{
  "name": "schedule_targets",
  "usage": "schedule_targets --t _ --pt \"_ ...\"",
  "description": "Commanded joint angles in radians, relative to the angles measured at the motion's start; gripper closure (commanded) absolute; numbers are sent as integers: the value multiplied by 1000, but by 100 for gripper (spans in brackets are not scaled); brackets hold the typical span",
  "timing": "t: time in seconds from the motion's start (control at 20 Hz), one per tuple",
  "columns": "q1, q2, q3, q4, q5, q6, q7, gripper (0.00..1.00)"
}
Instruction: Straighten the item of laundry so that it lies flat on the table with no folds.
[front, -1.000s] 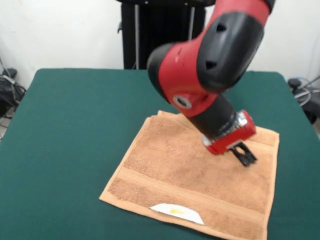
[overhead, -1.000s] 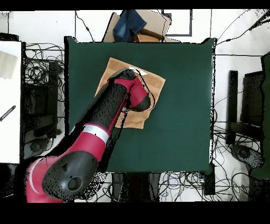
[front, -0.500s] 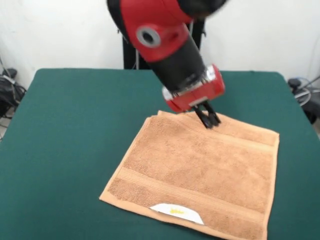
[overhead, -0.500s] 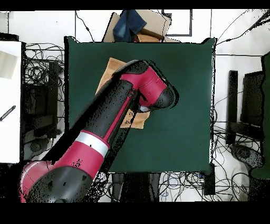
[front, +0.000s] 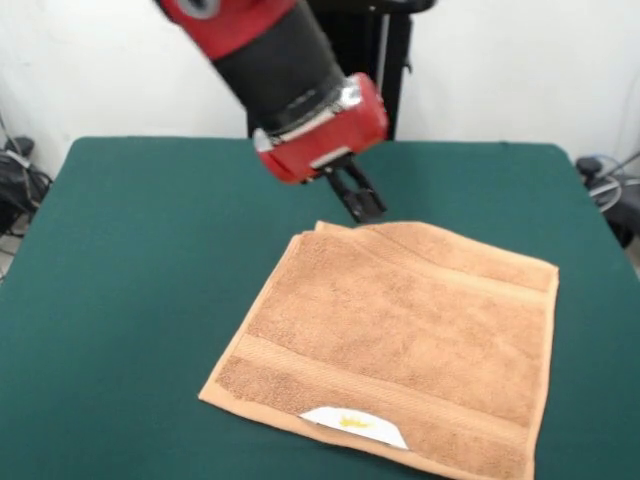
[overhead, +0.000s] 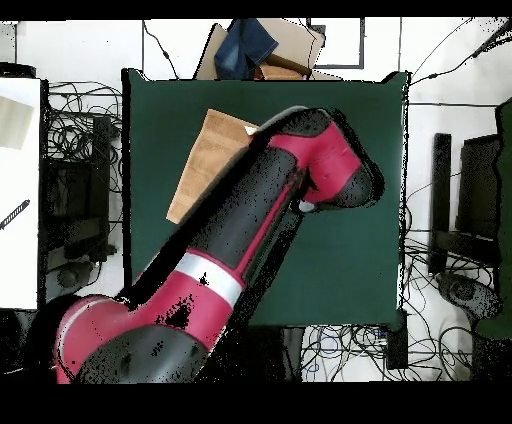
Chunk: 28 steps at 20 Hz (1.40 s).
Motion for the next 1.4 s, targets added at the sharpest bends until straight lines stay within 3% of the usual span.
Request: schedule_targets --t 0.05,0.65,0.8,0.95,1.1,1.4 --pt "-100 44 277 35 99 -127 62 100" --pt "-130 34 331 46 106 -156 59 100" --pt "-114 21 289 56 79 -112 87 100" --pt "-85 4 196 60 41 -13 35 100" --pt "-89 -37 46 62 -52 23 2 100" --pt "-159 -42 11 -16 -200 -174 -95 100"
